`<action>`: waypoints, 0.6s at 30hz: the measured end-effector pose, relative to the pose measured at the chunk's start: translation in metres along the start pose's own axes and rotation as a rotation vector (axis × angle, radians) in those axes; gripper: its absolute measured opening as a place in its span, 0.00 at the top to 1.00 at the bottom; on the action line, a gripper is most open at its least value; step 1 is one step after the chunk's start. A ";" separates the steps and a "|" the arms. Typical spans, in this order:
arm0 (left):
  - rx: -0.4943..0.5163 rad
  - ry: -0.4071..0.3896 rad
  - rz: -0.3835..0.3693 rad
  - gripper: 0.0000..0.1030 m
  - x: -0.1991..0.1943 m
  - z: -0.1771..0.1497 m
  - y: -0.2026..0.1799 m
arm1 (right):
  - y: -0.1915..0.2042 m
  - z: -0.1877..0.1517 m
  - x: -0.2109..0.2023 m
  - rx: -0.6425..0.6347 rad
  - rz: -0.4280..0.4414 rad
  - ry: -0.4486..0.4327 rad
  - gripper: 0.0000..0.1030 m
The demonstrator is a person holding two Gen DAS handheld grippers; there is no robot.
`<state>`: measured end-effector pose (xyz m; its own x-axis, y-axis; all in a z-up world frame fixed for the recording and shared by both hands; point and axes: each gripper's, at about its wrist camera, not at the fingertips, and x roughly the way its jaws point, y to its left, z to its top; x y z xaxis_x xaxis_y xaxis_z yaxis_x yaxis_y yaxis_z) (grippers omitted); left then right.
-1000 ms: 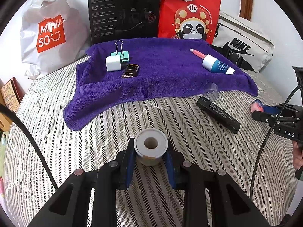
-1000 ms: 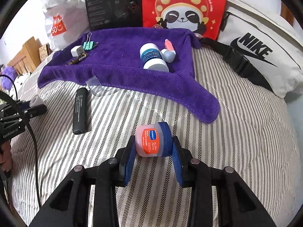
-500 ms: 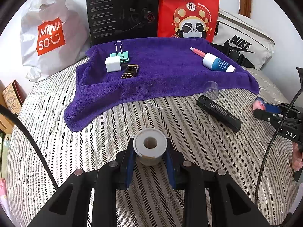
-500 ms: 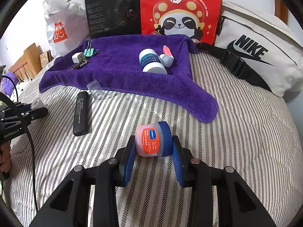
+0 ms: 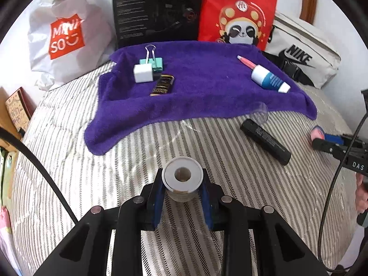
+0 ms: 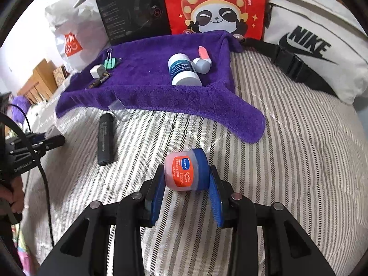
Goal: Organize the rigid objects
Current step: 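Carry the Vaseline jar over the towel with the right gripper while left holds the tape roll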
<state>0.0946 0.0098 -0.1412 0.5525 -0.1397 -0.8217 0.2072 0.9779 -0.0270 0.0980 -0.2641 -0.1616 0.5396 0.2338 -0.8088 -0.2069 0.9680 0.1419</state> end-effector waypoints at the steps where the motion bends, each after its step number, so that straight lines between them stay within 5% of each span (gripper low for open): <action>1: -0.009 0.006 -0.008 0.74 -0.003 0.001 0.002 | -0.001 0.000 -0.002 0.007 0.007 -0.002 0.65; 18: -0.085 -0.007 0.001 0.74 -0.020 0.010 0.031 | 0.002 0.056 -0.042 -0.031 0.037 -0.083 0.65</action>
<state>0.0983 0.0417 -0.1194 0.5586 -0.1399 -0.8175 0.1375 0.9876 -0.0751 0.1206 -0.2666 -0.0951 0.5971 0.2771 -0.7528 -0.2525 0.9557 0.1515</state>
